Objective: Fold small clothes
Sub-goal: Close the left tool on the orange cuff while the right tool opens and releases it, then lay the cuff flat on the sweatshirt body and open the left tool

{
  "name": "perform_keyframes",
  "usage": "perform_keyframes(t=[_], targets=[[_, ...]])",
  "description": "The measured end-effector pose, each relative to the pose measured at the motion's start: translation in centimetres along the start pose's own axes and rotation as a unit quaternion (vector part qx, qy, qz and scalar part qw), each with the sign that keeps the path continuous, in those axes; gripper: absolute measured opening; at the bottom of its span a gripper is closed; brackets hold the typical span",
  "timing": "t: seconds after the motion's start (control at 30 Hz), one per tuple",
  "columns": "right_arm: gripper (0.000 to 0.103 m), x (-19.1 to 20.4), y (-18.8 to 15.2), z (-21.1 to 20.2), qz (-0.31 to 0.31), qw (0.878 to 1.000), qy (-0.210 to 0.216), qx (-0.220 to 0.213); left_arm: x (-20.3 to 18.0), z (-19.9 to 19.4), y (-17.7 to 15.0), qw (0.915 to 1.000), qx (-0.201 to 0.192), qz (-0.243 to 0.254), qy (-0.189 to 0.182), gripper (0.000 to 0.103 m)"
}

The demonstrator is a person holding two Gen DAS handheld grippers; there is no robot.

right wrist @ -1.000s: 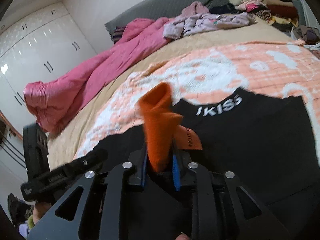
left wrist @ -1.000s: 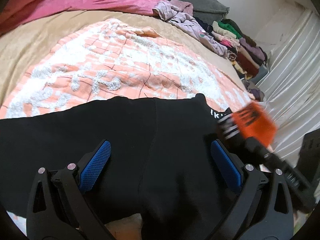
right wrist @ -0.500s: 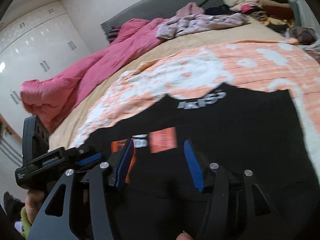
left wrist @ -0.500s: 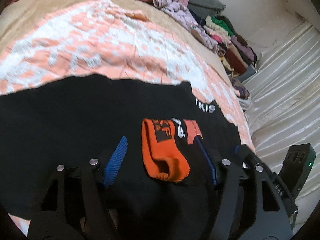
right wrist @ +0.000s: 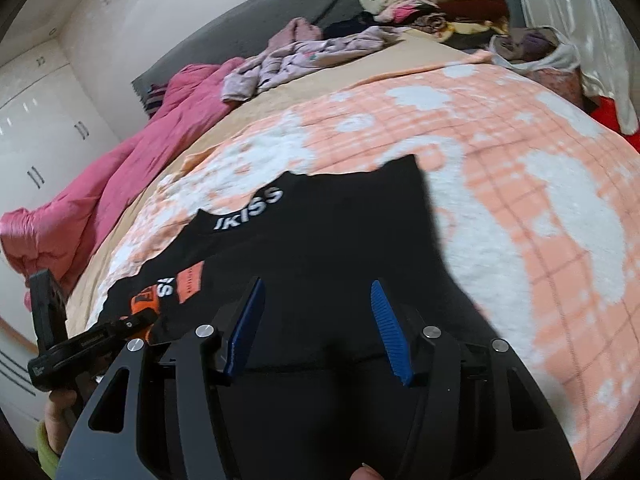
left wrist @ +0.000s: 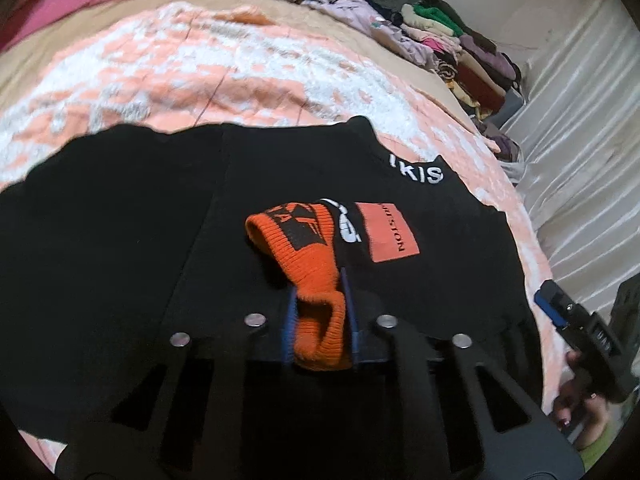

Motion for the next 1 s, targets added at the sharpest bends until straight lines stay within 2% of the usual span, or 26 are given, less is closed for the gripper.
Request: perform_keyframes(t=[0.17,0.27,0.47,0.63,0.73,0.83,0.9,1.0], targets=[[0.054,-1.6,0.1,-1.0,-0.001,1.000,-0.018,-0.005,-0.9,-2.3,1.7,0.9985,-0.047,0.028,0.003,0.007],[0.054,-1.7,0.3,-1.2,-0.005,1.000,-0.024,-0.009,-1.6,-3.4,2.2,0.9969,-0.062,0.047,0.015,0.007],[0.054,-1.2,0.4,-0.9,-0.028,0.999,-0.045,-0.014,-1.1,-3.5,1.8,0.9961,-0.050,0.060,0.040,0.007],[0.054,0.1,-0.2,0.2,-0.050,0.998,-0.049,-0.006,0.2,-3.0,0.9,0.9960,-0.024,0.061,0.061,0.010],[0.055,1.3,-0.4,0.7,-0.073,0.996,-0.045,-0.006,1.2,-4.1,1.4,0.9941,-0.039,0.056,0.084,0.010],[0.061,2.4,-0.7,1.0,-0.082,0.996,-0.032,-0.004,1.4,-5.8,2.6,0.9913,-0.068,0.059,0.095,0.010],[0.061,3.2,-0.9,1.4,-0.091,0.996,-0.022,0.000,0.9,-6.5,2.9,0.9905,-0.078,0.067,0.092,0.010],[0.061,4.2,-1.1,1.8,-0.101,0.995,-0.010,0.005,-0.7,-6.0,2.4,0.9916,-0.070,0.080,0.073,0.011]])
Point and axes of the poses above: each gripper's, at about its wrist camera, not at the fingertips, and z roughly the way its jaws point, x to its left, y to its top, the point moved 8 cm from there along z, roughly the way its jaws point, and after that the axes turned 7 degrees about -x, right-handed, at the moved point
